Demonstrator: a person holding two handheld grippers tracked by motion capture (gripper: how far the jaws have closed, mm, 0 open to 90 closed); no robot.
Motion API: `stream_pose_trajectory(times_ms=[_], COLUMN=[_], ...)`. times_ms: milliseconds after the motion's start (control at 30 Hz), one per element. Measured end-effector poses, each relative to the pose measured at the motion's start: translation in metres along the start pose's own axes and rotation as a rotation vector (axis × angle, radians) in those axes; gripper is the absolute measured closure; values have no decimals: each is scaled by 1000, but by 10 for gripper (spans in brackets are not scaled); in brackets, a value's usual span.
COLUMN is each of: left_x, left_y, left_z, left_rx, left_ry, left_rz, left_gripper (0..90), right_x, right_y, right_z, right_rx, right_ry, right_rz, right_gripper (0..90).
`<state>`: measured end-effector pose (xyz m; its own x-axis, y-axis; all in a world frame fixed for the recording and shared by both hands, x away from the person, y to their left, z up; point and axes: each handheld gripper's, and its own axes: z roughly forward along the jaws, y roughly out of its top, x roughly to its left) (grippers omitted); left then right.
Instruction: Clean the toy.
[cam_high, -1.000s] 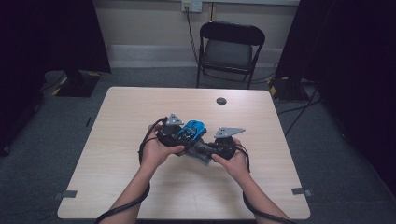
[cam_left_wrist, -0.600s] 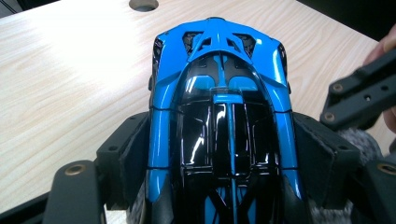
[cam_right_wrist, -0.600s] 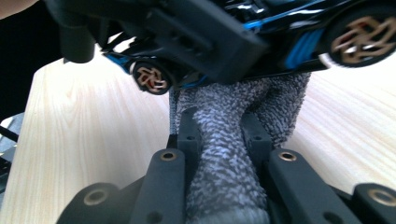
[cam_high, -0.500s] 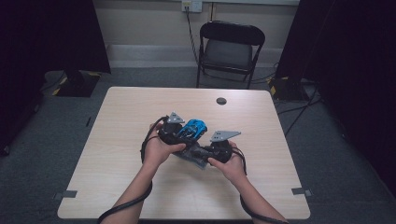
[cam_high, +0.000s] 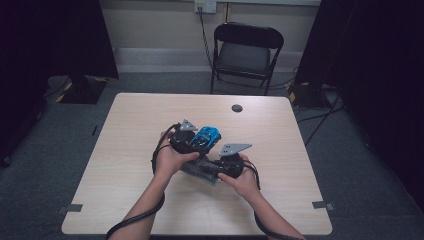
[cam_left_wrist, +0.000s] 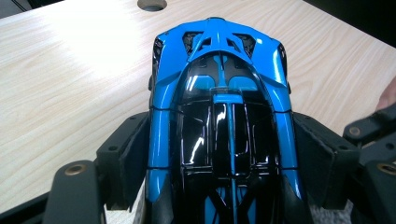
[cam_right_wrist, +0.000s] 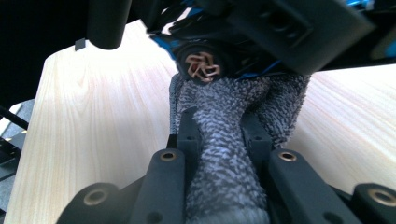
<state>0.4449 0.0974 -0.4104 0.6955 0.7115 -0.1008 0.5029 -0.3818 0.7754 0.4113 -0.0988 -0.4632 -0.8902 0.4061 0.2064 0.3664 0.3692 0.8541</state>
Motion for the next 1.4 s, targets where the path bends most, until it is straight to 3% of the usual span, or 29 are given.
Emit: stream_pose_trajectory(times_ms=[400,733,1067,1400], left_x=[6,23,31,22], left_y=[-2,-7,-17,-24], left_z=[0,-14,-28,-31], left_rx=[-8,-19,-15,-2], left_ry=[17,73,81,51], left_rz=[-18,-40,-37,-2], left_gripper=[260,260,260,260], right_x=[10,6,-20,-45], right_y=[-4,-6,-6,-3], right_z=[9,-2,-24,-43], right_rx=[31,38,25,2], right_ry=[55,45,-52,-170], right_rz=[-31,-38,10,62], right_gripper=[745,744,744,744])
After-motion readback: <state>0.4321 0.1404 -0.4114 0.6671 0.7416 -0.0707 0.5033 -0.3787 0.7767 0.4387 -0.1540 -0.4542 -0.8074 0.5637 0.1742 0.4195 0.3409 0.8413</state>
